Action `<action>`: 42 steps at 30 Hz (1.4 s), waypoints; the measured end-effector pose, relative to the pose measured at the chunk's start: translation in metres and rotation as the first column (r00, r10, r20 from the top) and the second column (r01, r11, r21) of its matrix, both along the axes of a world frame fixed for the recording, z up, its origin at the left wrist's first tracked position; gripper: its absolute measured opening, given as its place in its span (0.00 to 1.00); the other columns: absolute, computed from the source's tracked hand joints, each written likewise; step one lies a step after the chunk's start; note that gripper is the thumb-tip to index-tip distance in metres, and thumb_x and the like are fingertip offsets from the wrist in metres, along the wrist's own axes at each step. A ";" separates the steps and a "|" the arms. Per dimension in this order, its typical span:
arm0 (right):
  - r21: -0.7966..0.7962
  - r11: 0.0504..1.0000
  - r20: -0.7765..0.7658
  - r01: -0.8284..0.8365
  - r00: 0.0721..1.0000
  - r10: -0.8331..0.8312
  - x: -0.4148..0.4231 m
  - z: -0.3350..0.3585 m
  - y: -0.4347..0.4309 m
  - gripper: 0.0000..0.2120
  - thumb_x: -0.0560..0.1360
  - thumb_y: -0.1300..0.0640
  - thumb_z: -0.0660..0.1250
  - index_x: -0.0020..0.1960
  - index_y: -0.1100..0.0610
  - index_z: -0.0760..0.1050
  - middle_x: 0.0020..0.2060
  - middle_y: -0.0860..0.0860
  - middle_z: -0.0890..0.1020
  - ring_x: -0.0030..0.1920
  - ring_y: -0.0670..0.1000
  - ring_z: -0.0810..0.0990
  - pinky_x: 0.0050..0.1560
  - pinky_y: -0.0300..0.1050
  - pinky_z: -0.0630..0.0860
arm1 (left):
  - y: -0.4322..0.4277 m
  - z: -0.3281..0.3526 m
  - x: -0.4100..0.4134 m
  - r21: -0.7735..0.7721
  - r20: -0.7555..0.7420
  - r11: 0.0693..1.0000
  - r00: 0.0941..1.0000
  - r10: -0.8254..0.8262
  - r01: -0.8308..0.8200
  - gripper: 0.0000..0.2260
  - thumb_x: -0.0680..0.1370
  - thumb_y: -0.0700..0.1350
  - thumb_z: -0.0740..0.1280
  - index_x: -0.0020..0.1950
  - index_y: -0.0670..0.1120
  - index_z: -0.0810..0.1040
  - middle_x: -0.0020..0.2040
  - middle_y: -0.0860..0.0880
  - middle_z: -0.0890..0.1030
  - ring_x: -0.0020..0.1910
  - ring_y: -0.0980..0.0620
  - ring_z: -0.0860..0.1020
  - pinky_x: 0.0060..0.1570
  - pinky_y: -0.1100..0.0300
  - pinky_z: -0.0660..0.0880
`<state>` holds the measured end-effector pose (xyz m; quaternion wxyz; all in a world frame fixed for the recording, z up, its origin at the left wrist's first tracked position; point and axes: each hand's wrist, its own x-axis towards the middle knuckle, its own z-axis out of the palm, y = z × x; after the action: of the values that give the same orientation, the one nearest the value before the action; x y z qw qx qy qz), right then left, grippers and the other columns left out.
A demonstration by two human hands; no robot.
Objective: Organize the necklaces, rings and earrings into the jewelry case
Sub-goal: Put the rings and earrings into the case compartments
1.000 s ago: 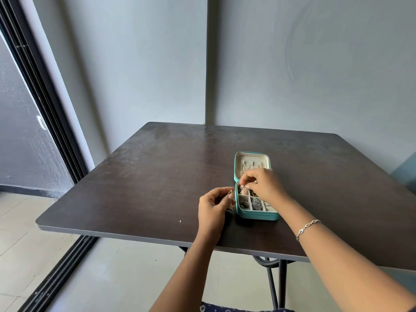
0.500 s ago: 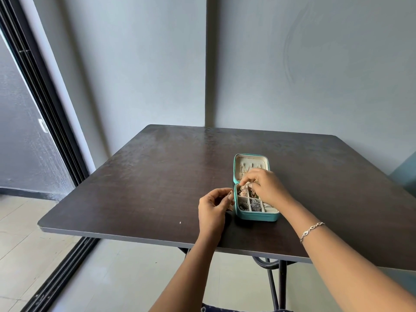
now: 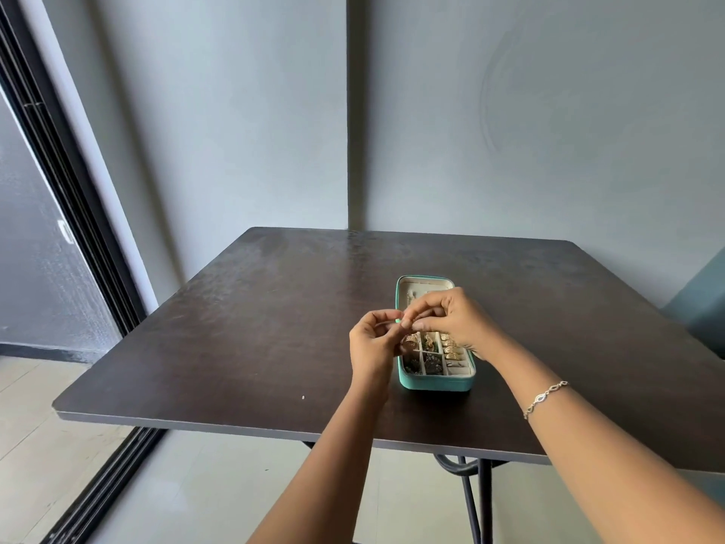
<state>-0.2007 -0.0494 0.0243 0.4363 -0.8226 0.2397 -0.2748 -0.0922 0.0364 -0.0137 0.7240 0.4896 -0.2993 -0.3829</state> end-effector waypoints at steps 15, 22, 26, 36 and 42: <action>-0.186 0.960 -0.221 0.211 0.943 -0.250 0.014 -0.015 -0.012 0.04 0.68 0.64 0.71 0.42 0.58 0.83 0.36 0.48 0.82 0.35 0.41 0.77 0.39 0.30 0.71 | -0.002 -0.018 0.008 0.164 0.533 0.957 0.838 0.117 -0.238 0.05 0.74 0.38 0.67 0.43 0.43 0.83 0.36 0.50 0.81 0.33 0.62 0.75 0.31 0.74 0.69; -0.212 0.966 -0.277 0.148 0.939 -0.205 0.014 -0.014 -0.008 0.06 0.68 0.65 0.71 0.43 0.55 0.82 0.38 0.50 0.83 0.37 0.43 0.77 0.44 0.38 0.74 | -0.001 -0.021 0.007 0.142 0.510 0.967 0.853 0.113 -0.213 0.10 0.75 0.34 0.63 0.45 0.47 0.81 0.42 0.50 0.83 0.40 0.56 0.79 0.41 0.65 0.74; -0.238 0.946 -0.165 0.221 0.951 -0.263 0.015 -0.009 -0.007 0.05 0.68 0.67 0.70 0.40 0.58 0.81 0.34 0.47 0.80 0.32 0.40 0.74 0.35 0.28 0.69 | 0.001 -0.021 0.005 0.102 0.491 0.962 0.854 0.173 -0.254 0.08 0.75 0.35 0.64 0.45 0.46 0.80 0.40 0.55 0.81 0.40 0.60 0.78 0.41 0.69 0.73; -0.397 0.881 -0.069 0.258 0.948 -0.309 0.012 -0.024 -0.002 0.05 0.65 0.67 0.73 0.36 0.58 0.80 0.34 0.44 0.75 0.34 0.44 0.74 0.35 0.28 0.69 | 0.000 -0.030 0.005 0.148 0.612 0.958 0.784 0.105 -0.244 0.10 0.76 0.38 0.63 0.52 0.47 0.80 0.49 0.49 0.81 0.47 0.52 0.79 0.50 0.54 0.76; -0.413 0.899 -0.147 0.148 0.963 -0.226 0.005 -0.028 0.005 0.05 0.66 0.67 0.72 0.39 0.59 0.82 0.39 0.49 0.79 0.39 0.51 0.79 0.39 0.29 0.70 | -0.003 -0.030 0.004 0.179 0.739 0.962 0.674 0.009 -0.208 0.18 0.76 0.35 0.58 0.63 0.49 0.76 0.58 0.48 0.77 0.58 0.49 0.74 0.57 0.55 0.71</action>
<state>-0.1960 -0.0443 -0.0032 0.2063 -0.8896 0.2977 -0.2783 -0.0885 0.0337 -0.0439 0.4982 0.7049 -0.4834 -0.1455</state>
